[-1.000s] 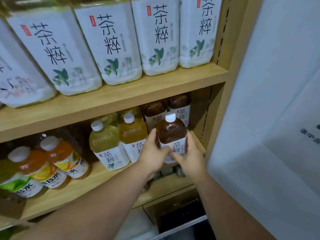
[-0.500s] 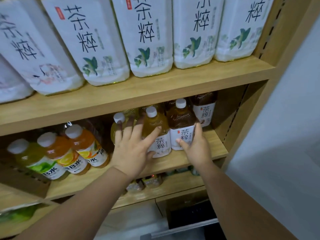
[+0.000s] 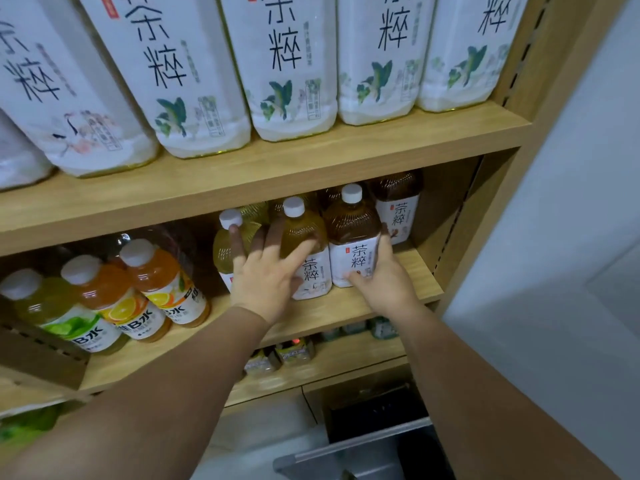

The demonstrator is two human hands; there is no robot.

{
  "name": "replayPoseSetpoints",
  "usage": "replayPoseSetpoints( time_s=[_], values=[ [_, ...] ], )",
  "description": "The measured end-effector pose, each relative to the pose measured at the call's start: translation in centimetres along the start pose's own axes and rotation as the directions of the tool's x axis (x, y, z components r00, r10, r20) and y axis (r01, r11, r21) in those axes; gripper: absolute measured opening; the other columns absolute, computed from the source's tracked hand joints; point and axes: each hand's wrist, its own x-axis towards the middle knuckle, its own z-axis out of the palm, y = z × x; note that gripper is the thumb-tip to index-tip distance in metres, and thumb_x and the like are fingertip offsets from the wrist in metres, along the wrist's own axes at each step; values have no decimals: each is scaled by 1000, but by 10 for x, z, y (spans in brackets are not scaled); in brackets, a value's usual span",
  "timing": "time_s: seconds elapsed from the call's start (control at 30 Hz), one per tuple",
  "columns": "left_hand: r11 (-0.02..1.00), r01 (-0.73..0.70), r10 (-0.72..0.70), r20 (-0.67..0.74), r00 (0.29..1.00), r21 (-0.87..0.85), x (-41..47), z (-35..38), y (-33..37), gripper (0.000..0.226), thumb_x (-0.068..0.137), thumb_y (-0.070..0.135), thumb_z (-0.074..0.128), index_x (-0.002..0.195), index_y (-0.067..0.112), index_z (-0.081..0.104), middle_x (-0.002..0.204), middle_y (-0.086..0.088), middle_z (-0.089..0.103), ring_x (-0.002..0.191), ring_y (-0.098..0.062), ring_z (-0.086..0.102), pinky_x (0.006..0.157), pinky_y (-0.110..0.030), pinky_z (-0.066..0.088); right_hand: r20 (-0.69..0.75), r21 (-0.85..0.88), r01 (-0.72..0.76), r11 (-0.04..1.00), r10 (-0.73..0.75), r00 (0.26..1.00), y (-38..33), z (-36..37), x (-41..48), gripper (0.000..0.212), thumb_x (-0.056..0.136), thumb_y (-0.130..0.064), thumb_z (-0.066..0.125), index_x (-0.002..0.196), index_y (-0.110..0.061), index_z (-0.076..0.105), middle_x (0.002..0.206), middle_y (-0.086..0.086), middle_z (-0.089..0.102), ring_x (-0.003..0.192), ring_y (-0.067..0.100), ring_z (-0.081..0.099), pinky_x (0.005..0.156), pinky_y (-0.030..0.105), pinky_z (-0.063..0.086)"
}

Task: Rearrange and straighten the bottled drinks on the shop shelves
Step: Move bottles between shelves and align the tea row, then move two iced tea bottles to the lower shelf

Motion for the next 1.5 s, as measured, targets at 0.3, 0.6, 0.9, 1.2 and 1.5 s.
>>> replayPoseSetpoints(
  time_s=[0.3, 0.6, 0.9, 1.2, 1.5],
  values=[
    [999, -46, 44, 72, 996, 27, -23, -24, 5, 88, 71, 53, 80, 149, 34, 43, 145, -15, 45, 125, -40, 42, 104, -61, 25, -21, -42, 77, 996, -78, 997, -24, -9, -44, 107, 81, -45, 79, 160, -40, 7, 149, -2, 45, 131, 20, 52, 103, 41, 50],
    [993, -81, 79, -29, 996, -90, -61, -112, -61, 59, 72, 52, 77, 120, 21, 62, 132, -12, 58, 118, -37, 54, 98, -56, 48, -41, -141, 293, 946, -302, 953, -113, -34, -106, 75, 92, -42, 72, 157, -30, 36, 164, -4, 31, 149, 15, 32, 120, 35, 33],
    [969, -206, 131, -417, 899, -139, -68, -251, -128, 46, 82, 51, 64, 112, 16, 66, 102, -3, 61, 89, -27, 60, 73, -43, 53, -231, -228, 458, 859, -505, 832, -262, -58, -169, 31, 91, -50, 69, 113, -29, 70, 98, -17, 69, 91, 1, 64, 84, 30, 56],
    [986, -147, 79, -557, 827, -78, -53, -382, -203, 61, 78, 63, 55, 122, 22, 63, 110, 1, 57, 94, -25, 57, 78, -41, 52, -264, -293, 613, 734, -678, 686, -385, -71, -214, 32, 92, -50, 69, 116, -29, 69, 107, -21, 62, 100, 0, 58, 84, 24, 48],
    [940, -154, -51, -570, 820, -305, 0, -468, -222, 66, 86, 54, 68, 141, 24, 48, 133, 1, 52, 125, -21, 49, 103, -39, 43, -494, -225, 683, 695, -685, 535, -476, -126, -214, 39, 90, -51, 70, 119, -25, 66, 115, -5, 65, 104, 12, 60, 87, 33, 49]
  ],
)
